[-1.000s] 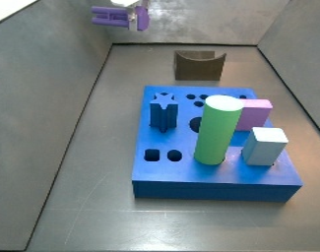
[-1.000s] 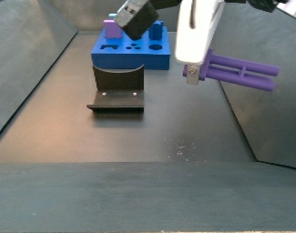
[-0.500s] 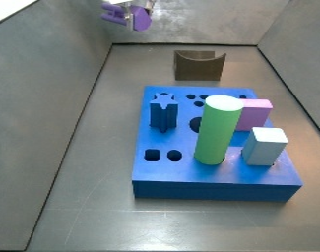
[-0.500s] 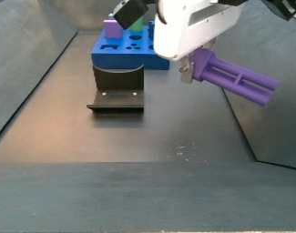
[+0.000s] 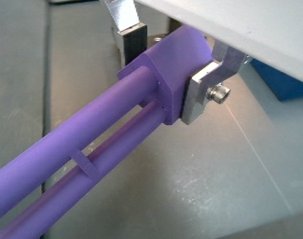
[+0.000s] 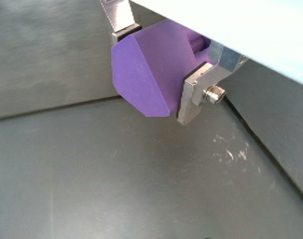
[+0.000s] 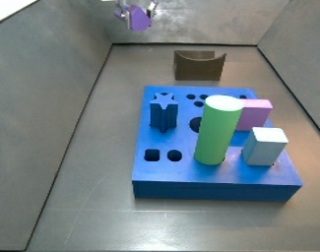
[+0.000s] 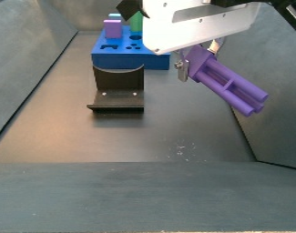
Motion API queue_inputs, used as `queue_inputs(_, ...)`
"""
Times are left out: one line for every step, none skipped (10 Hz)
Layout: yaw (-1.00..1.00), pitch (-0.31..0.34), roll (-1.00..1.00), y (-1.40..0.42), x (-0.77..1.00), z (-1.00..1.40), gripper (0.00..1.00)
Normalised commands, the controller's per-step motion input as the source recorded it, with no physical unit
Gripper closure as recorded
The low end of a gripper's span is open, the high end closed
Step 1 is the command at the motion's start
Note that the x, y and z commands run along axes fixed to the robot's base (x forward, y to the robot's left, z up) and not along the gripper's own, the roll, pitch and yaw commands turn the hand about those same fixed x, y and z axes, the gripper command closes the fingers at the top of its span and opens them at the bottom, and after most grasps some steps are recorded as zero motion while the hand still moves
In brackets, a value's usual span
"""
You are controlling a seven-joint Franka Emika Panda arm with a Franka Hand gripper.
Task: Pick up the 3 prong object. Move up. Rotate the 3 prong object. Place the 3 prong object on the fixture. Regrasp the 3 prong object. Move to above the board. Insert the 3 prong object.
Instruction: Rotate the 3 prong object.
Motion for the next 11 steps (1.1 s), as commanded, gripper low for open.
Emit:
queue_inputs(-1.0, -0.017, -0.08, 0.01, 0.01, -0.01, 1.0)
queue_inputs(-1.0, -0.021, -0.1, 0.01, 0.01, -0.01, 1.0)
queue_inputs(-1.0, -0.024, -0.11, 0.01, 0.01, -0.01, 1.0)
queue_inputs(-1.0, -0.031, -0.15, 0.01, 0.01, -0.01, 1.0)
queue_inputs(-0.85, -0.034, -0.16, 0.01, 0.01, -0.01, 1.0)
queue_inputs(-0.54, -0.035, -0.16, 0.01, 0.01, -0.01, 1.0)
queue_inputs(-0.41, -0.035, -0.15, 0.01, 0.01, -0.01, 1.0)
queue_inputs(-0.21, -0.035, -0.15, 0.02, 0.01, -0.01, 1.0)
queue_inputs(0.0, 0.0, 0.0, 0.0, 0.0, -1.0, 1.0)
queue_inputs(0.04, -0.01, 0.01, 0.0, 0.01, -1.0, 1.0)
queue_inputs(0.04, -0.018, 0.03, 0.01, 0.01, -1.0, 1.0)
